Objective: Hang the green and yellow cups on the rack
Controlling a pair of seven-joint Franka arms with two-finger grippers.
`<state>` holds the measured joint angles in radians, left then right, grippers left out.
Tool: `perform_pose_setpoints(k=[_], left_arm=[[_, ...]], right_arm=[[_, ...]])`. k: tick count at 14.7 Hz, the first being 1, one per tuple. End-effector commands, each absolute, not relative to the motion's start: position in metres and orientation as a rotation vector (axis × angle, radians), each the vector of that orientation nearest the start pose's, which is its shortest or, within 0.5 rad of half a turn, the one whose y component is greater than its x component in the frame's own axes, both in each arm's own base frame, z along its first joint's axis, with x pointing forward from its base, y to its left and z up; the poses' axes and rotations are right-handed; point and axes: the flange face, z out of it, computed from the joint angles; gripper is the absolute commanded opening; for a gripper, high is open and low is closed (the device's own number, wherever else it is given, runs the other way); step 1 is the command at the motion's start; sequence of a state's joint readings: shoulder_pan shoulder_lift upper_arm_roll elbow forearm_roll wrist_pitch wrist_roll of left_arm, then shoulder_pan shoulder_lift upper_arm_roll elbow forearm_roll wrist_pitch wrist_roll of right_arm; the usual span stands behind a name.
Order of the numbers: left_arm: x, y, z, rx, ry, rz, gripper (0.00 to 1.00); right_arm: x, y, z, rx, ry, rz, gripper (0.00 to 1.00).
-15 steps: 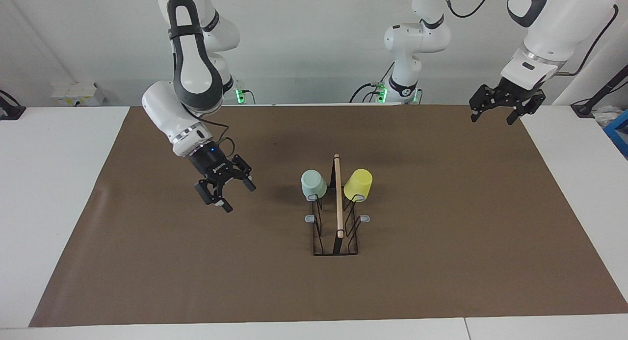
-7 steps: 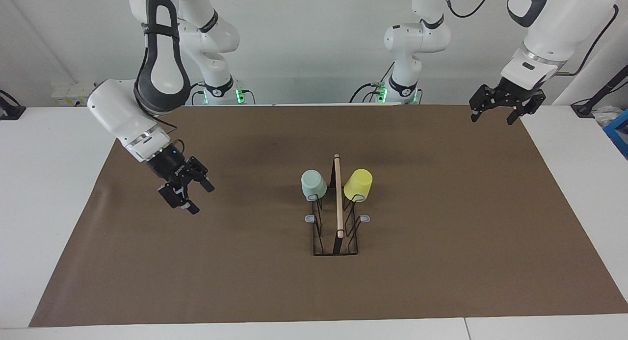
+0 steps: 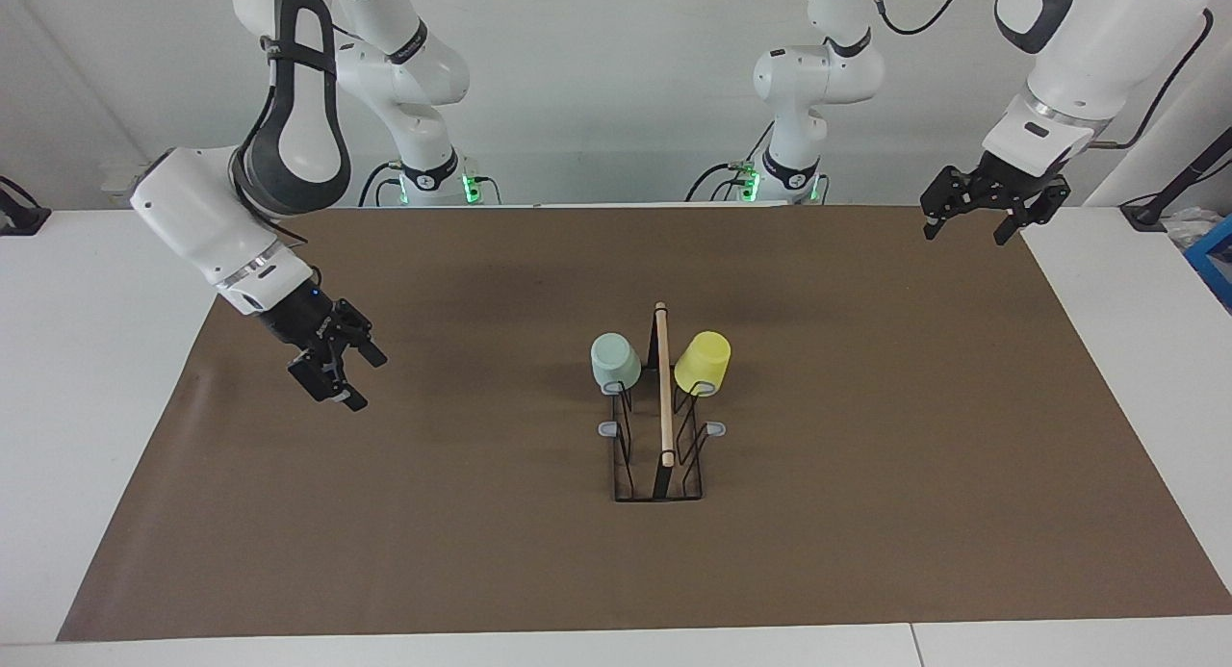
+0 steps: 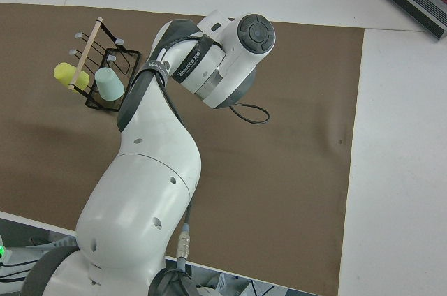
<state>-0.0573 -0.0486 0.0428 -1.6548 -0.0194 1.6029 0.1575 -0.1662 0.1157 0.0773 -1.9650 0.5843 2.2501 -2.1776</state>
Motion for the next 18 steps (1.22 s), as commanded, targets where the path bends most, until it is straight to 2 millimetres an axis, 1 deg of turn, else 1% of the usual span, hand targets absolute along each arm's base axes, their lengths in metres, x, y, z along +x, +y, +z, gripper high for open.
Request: perform_pose_setpoints(k=[1, 4, 5, 6, 8, 9, 10, 12, 14, 16, 18], left_arm=[[0.534, -0.009, 0.614, -3.146, 0.275, 0.013, 1.00], [0.534, -0.008, 0.614, -3.146, 0.273, 0.013, 1.00], [0.534, -0.008, 0.614, -3.146, 0.273, 0.013, 1.00], [0.534, -0.008, 0.615, -3.146, 0.273, 0.010, 1.00], [0.534, -0.008, 0.615, -3.146, 0.273, 0.010, 1.00], [0.534, -0.008, 0.615, -3.146, 0.273, 0.008, 1.00], [0.534, -0.008, 0.614, -3.146, 0.273, 0.013, 1.00], [0.534, -0.008, 0.614, -3.146, 0.273, 0.013, 1.00], [0.534, -0.008, 0.614, -3.146, 0.273, 0.013, 1.00], [0.534, -0.009, 0.614, -3.146, 0.275, 0.013, 1.00], [0.534, -0.008, 0.614, -3.146, 0.273, 0.013, 1.00]], right_arm=[[0.586, -0.054, 0.455, 1.974, 2.412, 0.634, 1.00], [0.570, -0.070, 0.471, 2.030, 2.403, 0.489, 1.00], [0.568, -0.072, 0.474, 2.026, 2.401, 0.438, 1.00], [0.565, -0.077, 0.478, 2.018, 2.395, 0.394, 1.00], [0.558, -0.087, 0.481, 1.998, 2.413, 0.299, 1.00], [0.553, -0.094, 0.488, 1.978, 2.410, 0.246, 1.00], [0.550, -0.102, 0.488, 1.973, 2.411, 0.193, 1.00], [0.543, -0.116, 0.487, 2.023, 2.394, 0.149, 1.00], [0.540, -0.122, 0.487, 2.051, 2.363, 0.086, 1.00], [0.538, -0.123, 0.491, 2.054, 2.338, 0.040, 1.00], [0.535, -0.124, 0.490, 2.143, 2.274, 0.015, 1.00]])
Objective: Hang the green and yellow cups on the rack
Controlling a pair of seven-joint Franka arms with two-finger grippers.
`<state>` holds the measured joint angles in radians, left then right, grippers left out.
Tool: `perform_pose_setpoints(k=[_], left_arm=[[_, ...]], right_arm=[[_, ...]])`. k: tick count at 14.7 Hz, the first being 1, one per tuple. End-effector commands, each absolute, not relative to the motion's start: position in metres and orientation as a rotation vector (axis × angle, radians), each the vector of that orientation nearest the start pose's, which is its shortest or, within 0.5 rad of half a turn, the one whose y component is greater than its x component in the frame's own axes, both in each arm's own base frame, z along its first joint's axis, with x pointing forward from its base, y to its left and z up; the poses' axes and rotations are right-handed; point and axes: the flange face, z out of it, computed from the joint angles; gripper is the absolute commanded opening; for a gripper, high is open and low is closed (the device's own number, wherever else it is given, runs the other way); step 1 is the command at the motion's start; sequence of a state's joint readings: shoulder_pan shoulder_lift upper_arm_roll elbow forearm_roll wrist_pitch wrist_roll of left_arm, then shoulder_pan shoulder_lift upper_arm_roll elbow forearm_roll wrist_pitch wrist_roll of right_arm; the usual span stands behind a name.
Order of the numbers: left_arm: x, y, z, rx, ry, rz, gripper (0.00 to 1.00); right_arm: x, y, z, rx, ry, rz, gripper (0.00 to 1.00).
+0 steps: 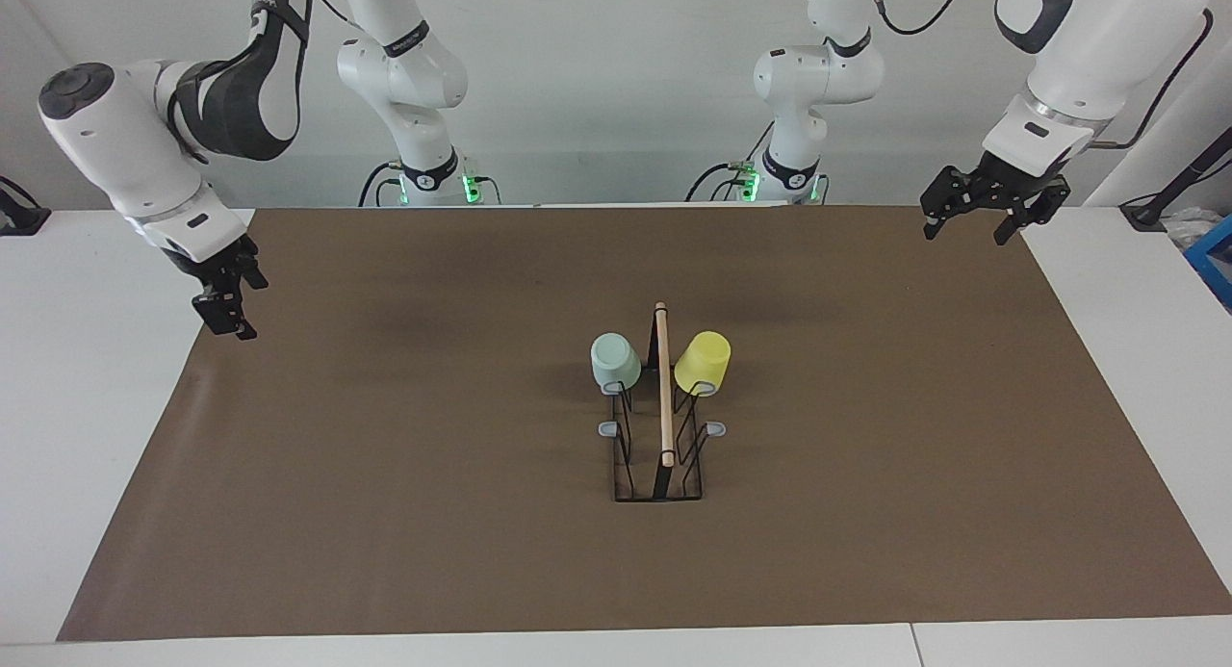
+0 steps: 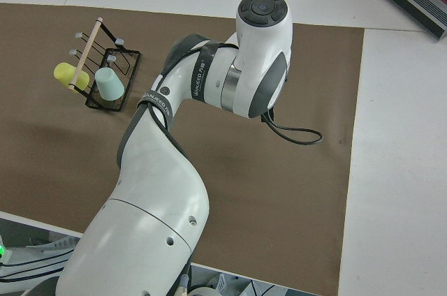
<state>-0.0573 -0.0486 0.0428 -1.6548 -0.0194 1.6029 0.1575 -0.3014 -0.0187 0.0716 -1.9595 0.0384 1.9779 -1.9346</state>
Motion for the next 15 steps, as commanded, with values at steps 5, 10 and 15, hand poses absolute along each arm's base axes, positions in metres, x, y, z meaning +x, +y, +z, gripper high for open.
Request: perform_pose_setpoints(k=[5, 10, 15], left_arm=[[0.534, -0.008, 0.615, -3.146, 0.273, 0.010, 1.00], [0.534, -0.008, 0.614, -3.146, 0.273, 0.013, 1.00], [0.534, -0.008, 0.615, -3.146, 0.273, 0.010, 1.00]], right_arm=[[0.527, -0.126, 0.489, 2.407, 2.044, -0.066, 1.00], [0.521, -0.128, 0.500, 2.708, 1.677, -0.179, 1.00], [0.518, -0.129, 0.500, 2.893, 1.334, -0.213, 1.00]])
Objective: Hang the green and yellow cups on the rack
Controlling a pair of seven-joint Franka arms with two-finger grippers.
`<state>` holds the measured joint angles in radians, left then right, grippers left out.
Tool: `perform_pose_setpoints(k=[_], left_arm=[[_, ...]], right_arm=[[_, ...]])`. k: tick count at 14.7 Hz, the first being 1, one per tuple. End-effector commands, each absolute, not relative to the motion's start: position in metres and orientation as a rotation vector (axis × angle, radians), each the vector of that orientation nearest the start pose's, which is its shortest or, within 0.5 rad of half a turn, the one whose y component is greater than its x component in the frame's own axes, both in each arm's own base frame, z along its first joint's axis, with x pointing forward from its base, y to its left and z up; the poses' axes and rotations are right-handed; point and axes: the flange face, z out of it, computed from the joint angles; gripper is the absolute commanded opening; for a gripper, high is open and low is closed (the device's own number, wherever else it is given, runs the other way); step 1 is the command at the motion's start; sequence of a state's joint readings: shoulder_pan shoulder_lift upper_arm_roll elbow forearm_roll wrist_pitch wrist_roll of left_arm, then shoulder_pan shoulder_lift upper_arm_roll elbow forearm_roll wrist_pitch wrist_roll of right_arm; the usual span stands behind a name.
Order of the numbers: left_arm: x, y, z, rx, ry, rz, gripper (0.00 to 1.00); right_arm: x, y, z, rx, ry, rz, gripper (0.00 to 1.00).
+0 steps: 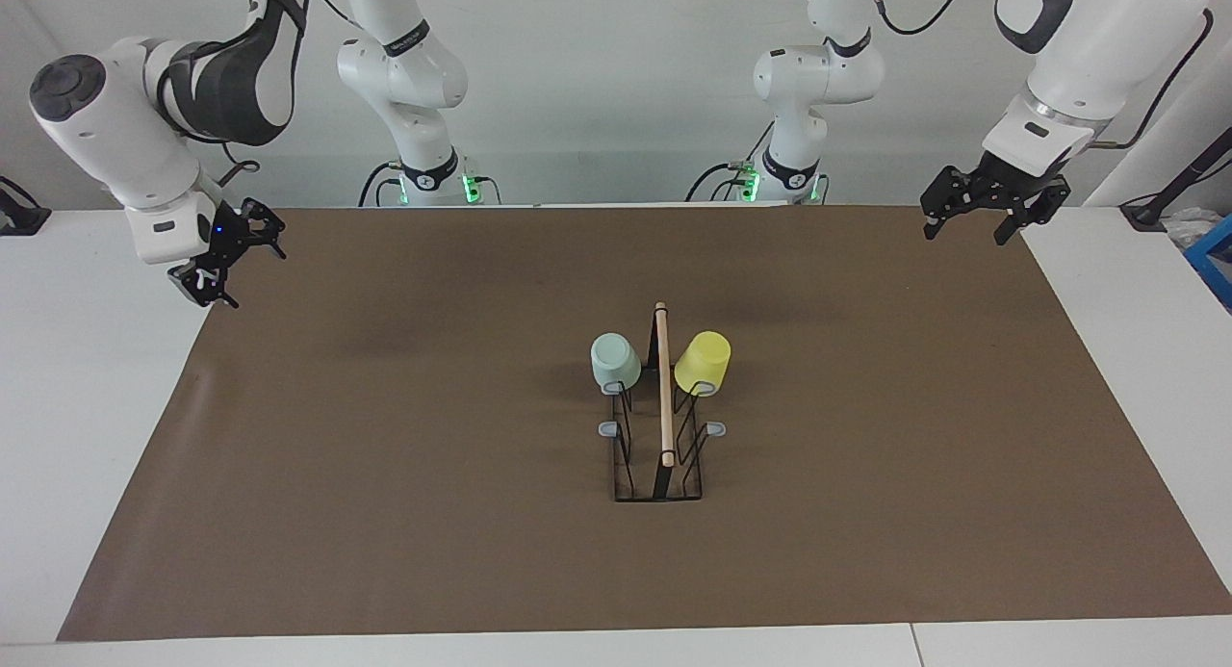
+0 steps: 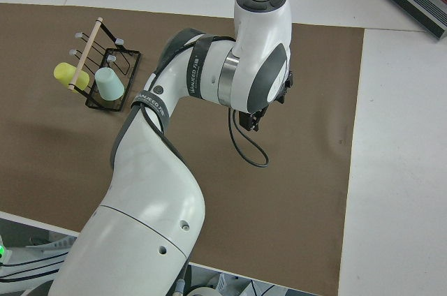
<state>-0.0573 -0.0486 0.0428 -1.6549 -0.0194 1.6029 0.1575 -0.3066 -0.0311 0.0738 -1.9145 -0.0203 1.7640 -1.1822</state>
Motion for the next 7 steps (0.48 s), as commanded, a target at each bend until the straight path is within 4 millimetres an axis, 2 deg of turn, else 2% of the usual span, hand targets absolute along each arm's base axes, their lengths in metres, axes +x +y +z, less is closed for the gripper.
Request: perform_pose_setpoints(k=[1, 4, 7], left_arm=[[0.534, -0.008, 0.615, -3.146, 0.273, 0.010, 1.00], [0.534, -0.008, 0.614, -3.146, 0.273, 0.013, 1.00], [0.534, -0.009, 0.614, -3.146, 0.275, 0.013, 1.00]], right_arm=[[0.517, -0.131, 0.501, -2.829, -1.225, 0.213, 1.00], [0.516, -0.144, 0.504, -2.916, -1.000, 0.197, 1.00], [0.516, -0.143, 0.504, -3.001, -0.738, 0.200, 1.00]])
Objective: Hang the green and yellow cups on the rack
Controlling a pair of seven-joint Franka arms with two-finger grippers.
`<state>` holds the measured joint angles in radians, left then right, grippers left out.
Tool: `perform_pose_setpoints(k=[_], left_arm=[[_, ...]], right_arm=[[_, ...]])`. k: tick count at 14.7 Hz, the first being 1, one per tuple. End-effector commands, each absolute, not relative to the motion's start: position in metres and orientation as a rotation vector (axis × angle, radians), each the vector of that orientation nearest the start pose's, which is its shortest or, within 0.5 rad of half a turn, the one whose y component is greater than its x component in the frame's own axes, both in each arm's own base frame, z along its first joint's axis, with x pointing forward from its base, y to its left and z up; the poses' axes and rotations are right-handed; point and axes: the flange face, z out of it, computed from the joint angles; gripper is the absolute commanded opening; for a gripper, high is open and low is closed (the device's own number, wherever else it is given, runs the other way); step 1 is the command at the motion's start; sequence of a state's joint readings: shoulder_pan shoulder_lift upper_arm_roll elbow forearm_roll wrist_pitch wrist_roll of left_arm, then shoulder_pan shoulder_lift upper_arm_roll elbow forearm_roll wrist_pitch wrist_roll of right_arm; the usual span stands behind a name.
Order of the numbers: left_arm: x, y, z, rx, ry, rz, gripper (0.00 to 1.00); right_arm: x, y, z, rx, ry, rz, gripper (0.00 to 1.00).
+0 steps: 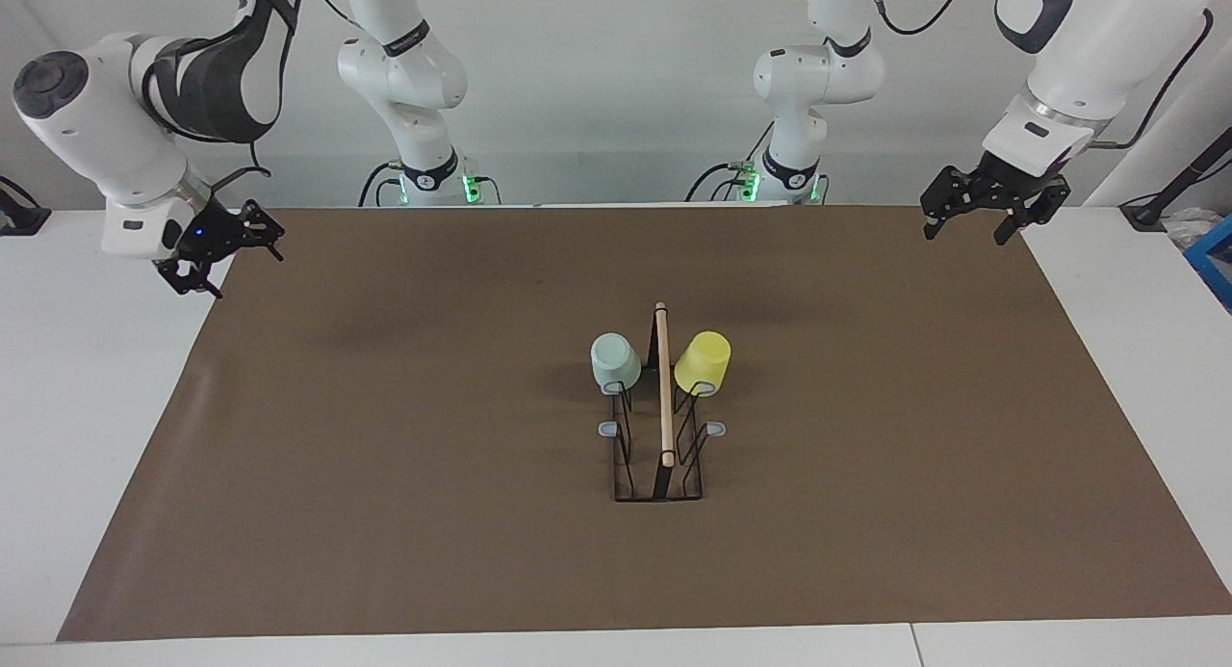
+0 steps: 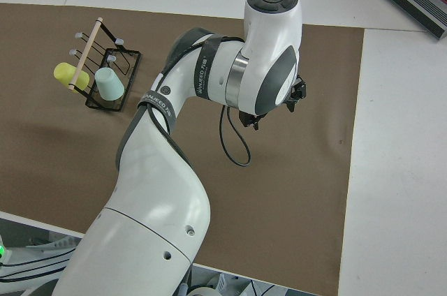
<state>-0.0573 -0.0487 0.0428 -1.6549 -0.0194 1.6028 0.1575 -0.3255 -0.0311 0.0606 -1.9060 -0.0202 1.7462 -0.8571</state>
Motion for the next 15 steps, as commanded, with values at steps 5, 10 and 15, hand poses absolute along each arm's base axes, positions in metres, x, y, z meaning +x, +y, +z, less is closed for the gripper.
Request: perform_pose_setpoints(k=[5, 10, 15], left_arm=[[0.534, -0.008, 0.614, -3.146, 0.273, 0.013, 1.00], [0.534, -0.008, 0.614, -3.146, 0.273, 0.013, 1.00], [0.534, -0.008, 0.615, -3.146, 0.273, 0.010, 1.00]], right_arm=[[0.515, -0.144, 0.515, -3.046, -0.363, 0.183, 1.00], [0.509, -0.107, 0.558, -3.071, -0.177, 0.219, 1.00], [0.496, -0.071, 0.578, -3.061, 0.032, 0.263, 1.00]])
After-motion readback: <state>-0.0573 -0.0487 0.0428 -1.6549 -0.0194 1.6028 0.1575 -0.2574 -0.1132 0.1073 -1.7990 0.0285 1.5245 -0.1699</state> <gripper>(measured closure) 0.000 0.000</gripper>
